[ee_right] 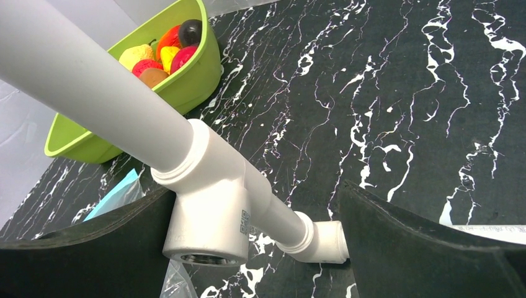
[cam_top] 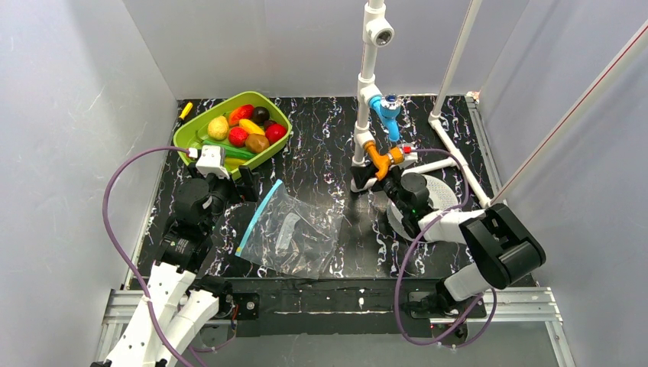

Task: Place the food in the zip-top bag and seal the zipper
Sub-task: Move the distractor to the center of the board.

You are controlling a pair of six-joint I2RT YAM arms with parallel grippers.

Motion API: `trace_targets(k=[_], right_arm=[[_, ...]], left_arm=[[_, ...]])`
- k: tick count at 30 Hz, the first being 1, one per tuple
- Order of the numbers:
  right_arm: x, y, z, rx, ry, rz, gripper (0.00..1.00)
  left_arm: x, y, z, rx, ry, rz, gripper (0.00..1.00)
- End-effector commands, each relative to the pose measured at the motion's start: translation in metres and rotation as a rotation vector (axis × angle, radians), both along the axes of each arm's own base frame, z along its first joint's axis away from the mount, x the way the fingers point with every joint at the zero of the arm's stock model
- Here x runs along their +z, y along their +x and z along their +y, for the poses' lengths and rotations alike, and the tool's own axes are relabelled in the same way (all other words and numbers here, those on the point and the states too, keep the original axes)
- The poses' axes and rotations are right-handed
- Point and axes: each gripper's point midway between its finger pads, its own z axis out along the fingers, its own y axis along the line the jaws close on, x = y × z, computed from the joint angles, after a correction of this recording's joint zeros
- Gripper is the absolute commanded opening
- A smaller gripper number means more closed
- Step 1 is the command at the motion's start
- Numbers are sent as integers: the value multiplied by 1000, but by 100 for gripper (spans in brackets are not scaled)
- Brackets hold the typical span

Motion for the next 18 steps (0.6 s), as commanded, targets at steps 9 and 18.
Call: trace_targets(k=[9,18], right_arm=[[26,46,6,-49,22,-69,98],[24,66,18,-23,11,-65,98]], left_arm=[[0,1,-2,-11,-6,-5,99],[0,1,-2,-12,-8,-5,99]])
